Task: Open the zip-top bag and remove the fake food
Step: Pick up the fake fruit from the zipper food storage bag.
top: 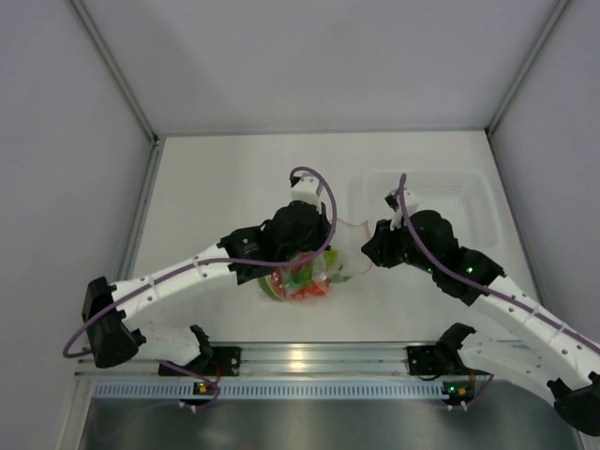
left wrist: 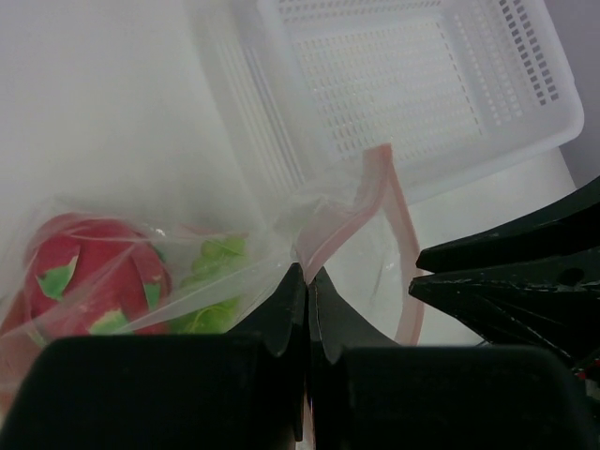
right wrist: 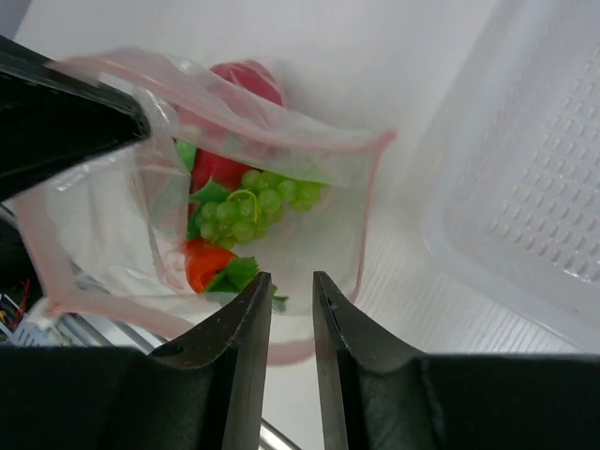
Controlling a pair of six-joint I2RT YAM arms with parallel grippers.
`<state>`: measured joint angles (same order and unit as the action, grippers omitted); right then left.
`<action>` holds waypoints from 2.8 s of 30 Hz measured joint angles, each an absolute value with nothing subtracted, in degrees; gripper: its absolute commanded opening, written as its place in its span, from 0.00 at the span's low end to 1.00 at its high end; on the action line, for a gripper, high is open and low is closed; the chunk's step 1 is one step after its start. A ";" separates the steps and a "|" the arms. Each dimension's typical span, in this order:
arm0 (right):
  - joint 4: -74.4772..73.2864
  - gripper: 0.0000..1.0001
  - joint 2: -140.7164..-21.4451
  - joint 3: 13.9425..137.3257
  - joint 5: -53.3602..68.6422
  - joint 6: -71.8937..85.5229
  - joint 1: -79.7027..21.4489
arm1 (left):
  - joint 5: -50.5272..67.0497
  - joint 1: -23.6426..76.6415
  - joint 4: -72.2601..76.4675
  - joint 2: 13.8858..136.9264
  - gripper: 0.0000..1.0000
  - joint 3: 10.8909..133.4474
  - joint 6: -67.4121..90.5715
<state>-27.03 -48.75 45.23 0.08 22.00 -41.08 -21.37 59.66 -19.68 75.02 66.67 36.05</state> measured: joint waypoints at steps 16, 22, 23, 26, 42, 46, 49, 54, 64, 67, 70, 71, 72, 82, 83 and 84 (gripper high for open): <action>-21.26 0.27 -53.47 47.05 7.79 20.73 -41.08 | -16.47 59.66 -17.19 76.03 0.00 65.82 38.02; -14.92 0.28 -54.24 40.38 5.50 26.79 -41.87 | -15.92 59.72 -15.57 75.99 0.00 64.53 39.13; -13.98 0.28 -54.33 39.27 4.03 28.45 -42.24 | -15.97 59.75 -15.11 75.99 0.00 64.05 39.35; -10.92 0.27 -54.52 35.90 -0.03 33.71 -43.38 | -16.34 60.01 -13.67 75.57 0.00 62.22 39.88; -0.25 0.33 -67.85 34.24 -10.13 51.42 -52.49 | -17.63 62.15 -7.33 75.11 0.00 57.06 37.26; 1.65 0.33 -69.71 34.13 -12.58 54.83 -53.25 | -18.39 62.15 -6.15 74.43 0.00 55.75 36.64; 4.40 0.33 -70.50 33.50 -13.91 57.49 -53.93 | -18.96 62.19 -5.48 73.65 0.00 54.85 36.45; 6.44 0.33 -74.15 33.56 -14.79 59.35 -54.74 | -19.00 62.33 -4.93 73.43 0.00 53.93 36.05; 5.72 0.40 -80.53 35.11 -17.34 59.92 -57.71 | -20.69 62.41 -4.71 72.66 0.00 51.03 35.97; 4.95 0.43 -81.43 36.03 -18.98 60.16 -58.52 | -21.08 62.41 -4.67 72.12 0.00 50.30 35.94; 4.58 0.46 -82.63 36.95 -20.56 60.40 -59.05 | -21.71 62.41 -4.64 71.70 0.00 49.71 35.88; 4.47 0.48 -83.11 37.26 -21.06 60.66 -59.18 | -21.78 62.41 -4.62 71.61 0.00 49.54 35.88; 4.29 0.49 -83.64 37.54 -21.47 60.86 -59.27 | -21.96 62.41 -4.62 71.50 0.00 49.32 35.86; 3.66 0.50 -90.54 42.92 -23.29 60.99 -59.35 | -23.46 61.45 -5.15 69.95 0.00 47.24 36.03; 3.60 0.51 -90.87 43.18 -23.31 60.86 -59.37 | -23.57 61.43 -5.17 69.71 0.00 47.00 36.05; 3.55 0.51 -91.15 43.38 -23.38 60.66 -59.44 | -23.68 61.36 -5.17 69.58 0.00 46.83 36.05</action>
